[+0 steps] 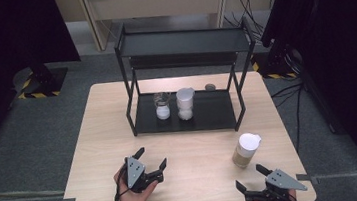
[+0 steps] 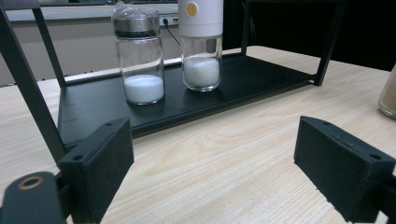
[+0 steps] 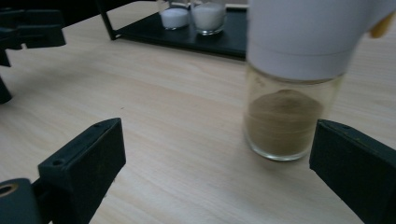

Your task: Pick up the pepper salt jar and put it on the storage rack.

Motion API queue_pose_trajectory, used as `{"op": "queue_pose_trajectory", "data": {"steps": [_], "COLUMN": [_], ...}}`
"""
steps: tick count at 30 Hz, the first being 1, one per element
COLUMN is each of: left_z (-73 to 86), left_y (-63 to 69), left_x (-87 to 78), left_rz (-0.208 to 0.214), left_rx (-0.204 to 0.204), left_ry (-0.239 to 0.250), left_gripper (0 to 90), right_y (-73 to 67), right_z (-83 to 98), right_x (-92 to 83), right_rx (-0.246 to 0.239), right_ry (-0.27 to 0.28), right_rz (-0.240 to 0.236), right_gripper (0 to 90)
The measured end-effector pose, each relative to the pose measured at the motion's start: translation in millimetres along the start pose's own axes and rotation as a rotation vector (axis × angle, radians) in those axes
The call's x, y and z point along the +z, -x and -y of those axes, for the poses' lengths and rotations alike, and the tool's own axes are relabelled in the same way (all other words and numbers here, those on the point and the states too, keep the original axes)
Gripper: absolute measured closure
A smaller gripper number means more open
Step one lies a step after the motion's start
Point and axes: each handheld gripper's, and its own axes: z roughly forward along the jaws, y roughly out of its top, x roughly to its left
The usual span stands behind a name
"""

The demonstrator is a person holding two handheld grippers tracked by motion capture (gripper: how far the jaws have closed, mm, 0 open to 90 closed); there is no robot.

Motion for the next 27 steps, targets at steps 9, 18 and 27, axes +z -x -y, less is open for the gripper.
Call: {"op": "queue_pose_trajectory", "data": {"steps": [9,18,27], "left_z": [0.0,0.0,0.0], "left_y": [0.2,-0.4,-0.3], "left_x": [-0.2,-0.1,-0.2], "left_rz": [-0.001,0.000,0.000], "left_rx": [0.001,-0.002,-0.002], "left_ry": [0.001,-0.001,0.000], "left_gripper": [11.6,11.6,11.6], "right_y": [16.7,26.6,32.2], "right_z": [-3.9,-12.3,-18.1], "right_x": [-5.3,13.6,38.5], "right_rx": [0.029,0.009,-0.003], "right_ry": [0.041,0.051,0.051], "right_rz": [0.081,0.128,0.142], "right_gripper": [3.7,7.1,14.4]}}
